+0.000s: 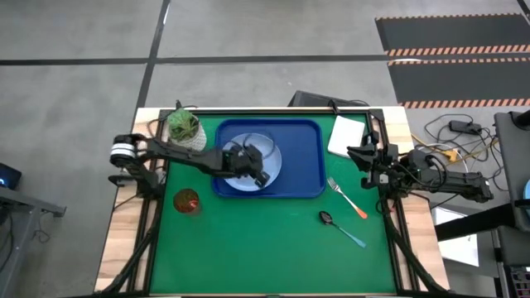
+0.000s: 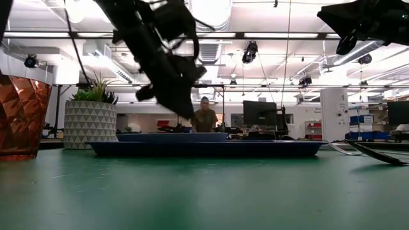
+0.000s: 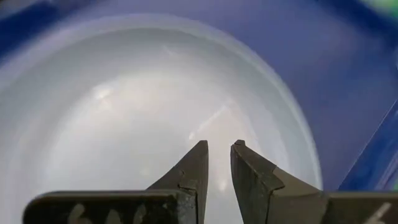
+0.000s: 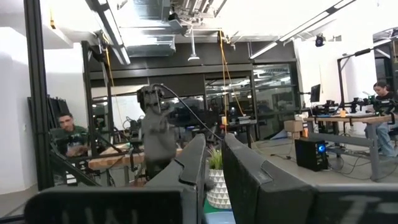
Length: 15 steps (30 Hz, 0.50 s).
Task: Pick and place plate/cup/fork/spoon on tray
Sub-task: Put the blue plate on the left of the blue tray
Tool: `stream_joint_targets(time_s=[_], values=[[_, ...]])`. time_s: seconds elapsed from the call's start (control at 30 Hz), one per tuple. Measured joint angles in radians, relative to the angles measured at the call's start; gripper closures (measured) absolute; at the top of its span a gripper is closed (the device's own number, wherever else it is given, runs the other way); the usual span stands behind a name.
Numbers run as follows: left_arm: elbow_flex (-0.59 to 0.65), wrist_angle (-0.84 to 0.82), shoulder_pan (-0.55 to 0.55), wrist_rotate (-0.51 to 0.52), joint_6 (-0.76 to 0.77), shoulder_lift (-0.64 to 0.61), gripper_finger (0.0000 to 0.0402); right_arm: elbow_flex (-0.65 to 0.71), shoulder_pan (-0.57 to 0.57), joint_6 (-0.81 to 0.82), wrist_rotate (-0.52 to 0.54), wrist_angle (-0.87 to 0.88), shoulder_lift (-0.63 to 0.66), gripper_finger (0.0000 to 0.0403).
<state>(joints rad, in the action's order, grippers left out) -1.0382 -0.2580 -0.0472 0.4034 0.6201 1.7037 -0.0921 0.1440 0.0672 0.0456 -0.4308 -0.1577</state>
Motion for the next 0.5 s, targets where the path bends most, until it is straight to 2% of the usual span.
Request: stream_joint_targets(time_s=[0.23, 0.4, 0.5], values=[[-0.013, 0.004, -0.005, 0.001, 0.002, 0.134, 0.0352, 0.000, 0.000, 0.002, 0.000, 0.007, 0.000, 0.0360], [-0.010, 0.006, -0.028, 0.012, -0.024, 0.144, 0.0352, 0.000, 0.000, 0.002, 0.000, 0.008, 0.000, 0.0360], [-0.007, -0.012, -0.044, 0.058, -0.056, 0.141, 0.0352, 0.000, 0.000, 0.002, 0.000, 0.009, 0.000, 0.0360]])
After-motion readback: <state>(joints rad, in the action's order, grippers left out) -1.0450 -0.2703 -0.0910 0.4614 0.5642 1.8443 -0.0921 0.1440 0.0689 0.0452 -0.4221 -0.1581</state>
